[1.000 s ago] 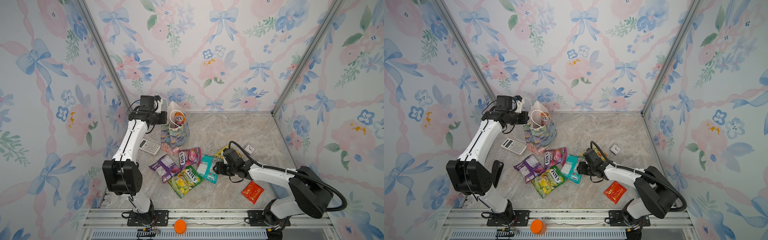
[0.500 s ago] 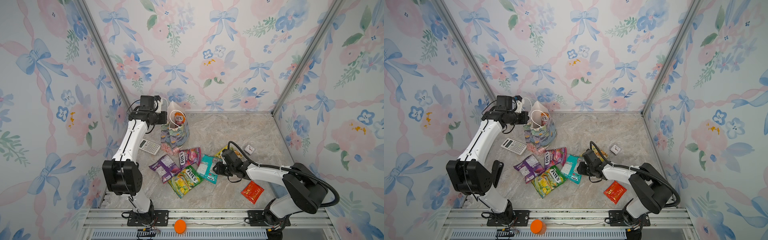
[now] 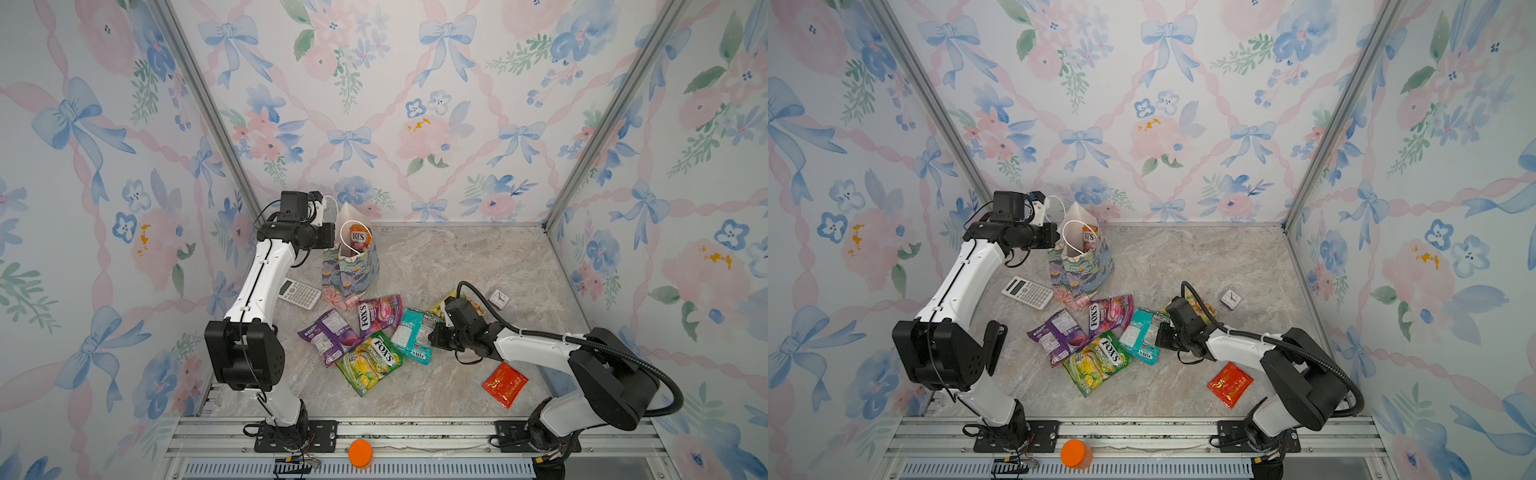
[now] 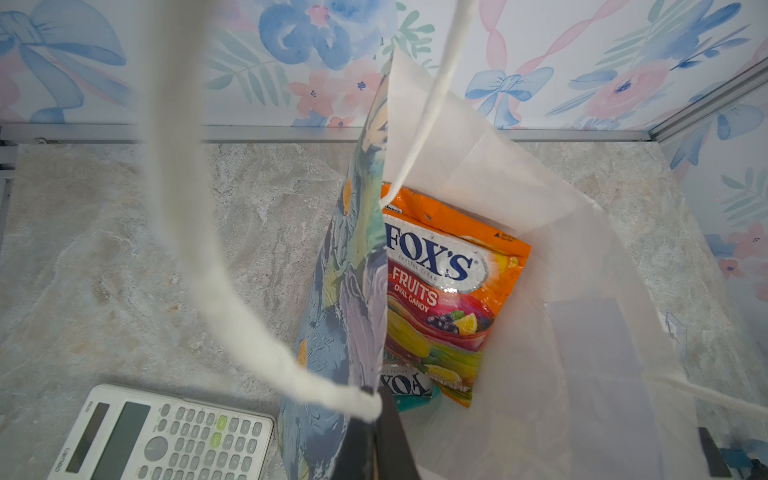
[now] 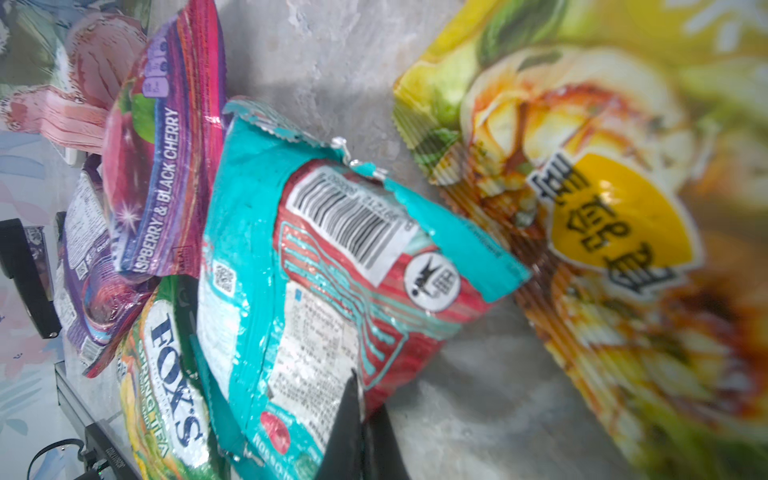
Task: Place the snacks into the paper bag
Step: 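Close the right gripper on the teal snack bag and lift it, then carry the teal bag with the right gripper over the paper bag mouth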
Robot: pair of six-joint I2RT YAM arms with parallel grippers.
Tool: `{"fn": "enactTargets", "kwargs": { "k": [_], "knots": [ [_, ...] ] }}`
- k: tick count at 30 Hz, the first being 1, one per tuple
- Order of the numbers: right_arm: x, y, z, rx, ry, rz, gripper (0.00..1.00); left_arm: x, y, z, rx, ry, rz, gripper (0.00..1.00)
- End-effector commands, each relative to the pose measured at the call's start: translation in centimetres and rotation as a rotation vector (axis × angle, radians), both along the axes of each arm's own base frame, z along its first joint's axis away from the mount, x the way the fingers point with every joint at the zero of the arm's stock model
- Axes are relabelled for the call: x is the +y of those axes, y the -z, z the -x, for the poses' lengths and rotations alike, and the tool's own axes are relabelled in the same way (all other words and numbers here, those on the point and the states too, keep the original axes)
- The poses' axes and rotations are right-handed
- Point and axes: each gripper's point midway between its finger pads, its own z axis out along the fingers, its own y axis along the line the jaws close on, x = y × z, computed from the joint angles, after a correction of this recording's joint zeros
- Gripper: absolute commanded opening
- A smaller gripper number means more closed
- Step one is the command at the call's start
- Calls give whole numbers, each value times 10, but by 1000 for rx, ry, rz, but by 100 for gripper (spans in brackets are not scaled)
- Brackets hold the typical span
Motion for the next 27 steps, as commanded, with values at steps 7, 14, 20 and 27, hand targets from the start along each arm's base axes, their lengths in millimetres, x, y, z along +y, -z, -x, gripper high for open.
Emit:
{"fn": "enactTargets", "kwargs": {
  "k": [7,14,20,27],
  "knots": [
    [-18,-72,-18,-162,22,2,0,-7,4,8,30,30,25,0],
    [-28,-105,-27,-248,22,28,0,-16,1,11,22,58,30,0],
    [-25,-125,-37,-291,-3,29,0,-15,0,11,20,59,36,0],
    [-15,-164,-55,-398,-73,64,0,-19,-5,13,10,77,41,0]
  ]
}}
